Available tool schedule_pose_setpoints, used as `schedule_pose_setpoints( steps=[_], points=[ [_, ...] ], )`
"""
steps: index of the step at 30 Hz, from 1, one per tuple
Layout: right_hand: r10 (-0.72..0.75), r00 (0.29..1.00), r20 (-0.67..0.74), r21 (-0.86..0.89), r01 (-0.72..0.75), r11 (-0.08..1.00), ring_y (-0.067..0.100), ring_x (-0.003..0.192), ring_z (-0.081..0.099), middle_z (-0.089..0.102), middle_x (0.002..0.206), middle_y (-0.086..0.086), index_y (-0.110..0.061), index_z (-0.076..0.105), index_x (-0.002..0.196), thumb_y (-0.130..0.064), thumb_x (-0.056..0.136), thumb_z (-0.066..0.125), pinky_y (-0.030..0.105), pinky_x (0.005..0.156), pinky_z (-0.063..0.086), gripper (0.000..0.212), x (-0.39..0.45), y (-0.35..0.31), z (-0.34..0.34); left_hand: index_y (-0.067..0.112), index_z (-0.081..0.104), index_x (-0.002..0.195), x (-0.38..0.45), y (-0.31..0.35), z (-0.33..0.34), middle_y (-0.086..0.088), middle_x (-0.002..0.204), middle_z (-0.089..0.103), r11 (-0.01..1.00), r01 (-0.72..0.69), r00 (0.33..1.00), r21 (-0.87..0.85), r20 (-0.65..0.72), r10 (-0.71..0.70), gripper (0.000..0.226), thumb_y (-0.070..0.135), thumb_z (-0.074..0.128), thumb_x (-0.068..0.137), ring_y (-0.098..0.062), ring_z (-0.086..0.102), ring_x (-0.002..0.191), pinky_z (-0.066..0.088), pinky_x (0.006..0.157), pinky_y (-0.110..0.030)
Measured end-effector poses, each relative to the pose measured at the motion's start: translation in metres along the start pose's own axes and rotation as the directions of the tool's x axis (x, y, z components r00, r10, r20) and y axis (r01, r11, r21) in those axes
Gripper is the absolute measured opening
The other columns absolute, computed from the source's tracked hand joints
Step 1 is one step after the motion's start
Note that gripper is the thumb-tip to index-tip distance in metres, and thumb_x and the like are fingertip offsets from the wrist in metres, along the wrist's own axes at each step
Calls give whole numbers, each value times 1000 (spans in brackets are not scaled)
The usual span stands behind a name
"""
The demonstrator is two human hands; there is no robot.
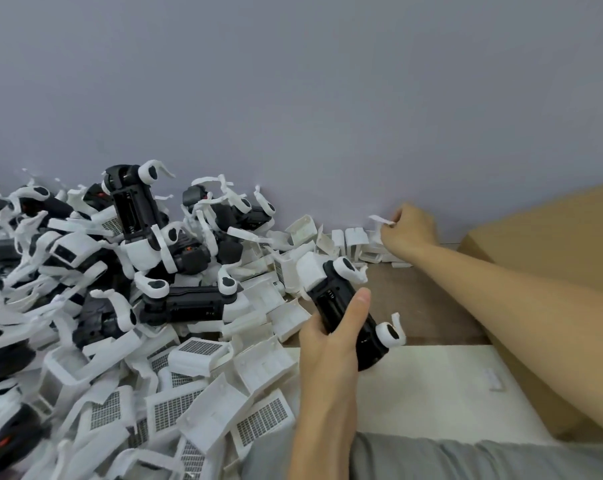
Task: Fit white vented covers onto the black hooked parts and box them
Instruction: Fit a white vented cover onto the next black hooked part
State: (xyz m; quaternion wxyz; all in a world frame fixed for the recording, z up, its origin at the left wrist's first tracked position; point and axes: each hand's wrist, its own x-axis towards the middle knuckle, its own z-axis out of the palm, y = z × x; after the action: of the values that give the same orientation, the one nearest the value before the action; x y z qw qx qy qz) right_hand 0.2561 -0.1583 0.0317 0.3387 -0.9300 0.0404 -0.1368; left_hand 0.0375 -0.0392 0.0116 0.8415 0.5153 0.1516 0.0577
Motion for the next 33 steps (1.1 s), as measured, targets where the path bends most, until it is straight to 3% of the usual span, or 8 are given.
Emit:
schedule_pose_setpoints(
  steps=[4,6,10,15,19,23,27,33],
  points=[
    [21,999,-24,257,-14,966,28,71,61,52,88,6,-14,39,96,-12,97,43,32,49,41,5,-24,-8,-19,14,73,91,-2,0,0,-4,84,78,997,-64,998,35,-13,65,54,52,80,54,-15,73,75,53,55,-23],
    [119,992,50,495,-128,859,25,59,71,54,103,7,-18,38,105,-6,96,35,32,45,52,15,-47,-12,-29,11,72,86,-2,-1,0,-5,79,77,993,-72,997,90,-2,73,53,53,80,55,-16,73,71,54,56,-25],
    [204,968,144,700,-246,670,10,49,69,64,105,2,-17,52,119,0,94,39,19,38,43,33,-103,-5,-44,9,72,91,-3,-1,1,-4,80,76,984,-80,996,156,-19,84,66,61,79,51,-16,72,72,55,65,-31],
    [147,980,134,742,-198,640,8,67,67,65,106,-13,-38,55,119,-8,94,41,28,65,47,42,-167,9,-51,7,69,113,0,-1,4,-20,107,73,1000,11,1000,-2,-21,-11,29,27,62,93,-24,71,88,54,75,-36],
    [81,984,162,890,-181,419,18,85,64,65,117,-4,-38,61,119,-25,105,39,37,74,52,29,-191,9,-49,6,67,108,1,-5,4,-20,104,72,998,23,1000,-54,10,-23,21,13,49,99,-43,65,105,47,81,-40],
    [-7,1000,25,850,-18,526,19,106,64,66,114,-12,-43,63,112,-14,101,47,31,79,53,35,-190,5,-48,19,71,113,1,-6,7,-7,108,76,996,-72,995,58,79,67,22,16,53,101,-28,70,109,52,93,-41],
    [-138,987,-85,687,158,709,13,108,61,61,113,-11,-37,60,122,-14,89,66,43,91,55,40,-190,3,-45,21,71,117,2,-9,9,-6,115,75,992,-104,991,71,92,97,24,18,51,102,-25,68,114,45,108,-46],
    [-290,952,-95,482,298,824,-4,97,58,57,111,-17,-30,62,124,-36,81,78,10,82,47,47,-193,0,-36,24,67,121,0,-9,14,-3,110,76,985,-165,979,42,126,159,28,29,44,106,-12,73,97,56,68,-21]
  ],
)
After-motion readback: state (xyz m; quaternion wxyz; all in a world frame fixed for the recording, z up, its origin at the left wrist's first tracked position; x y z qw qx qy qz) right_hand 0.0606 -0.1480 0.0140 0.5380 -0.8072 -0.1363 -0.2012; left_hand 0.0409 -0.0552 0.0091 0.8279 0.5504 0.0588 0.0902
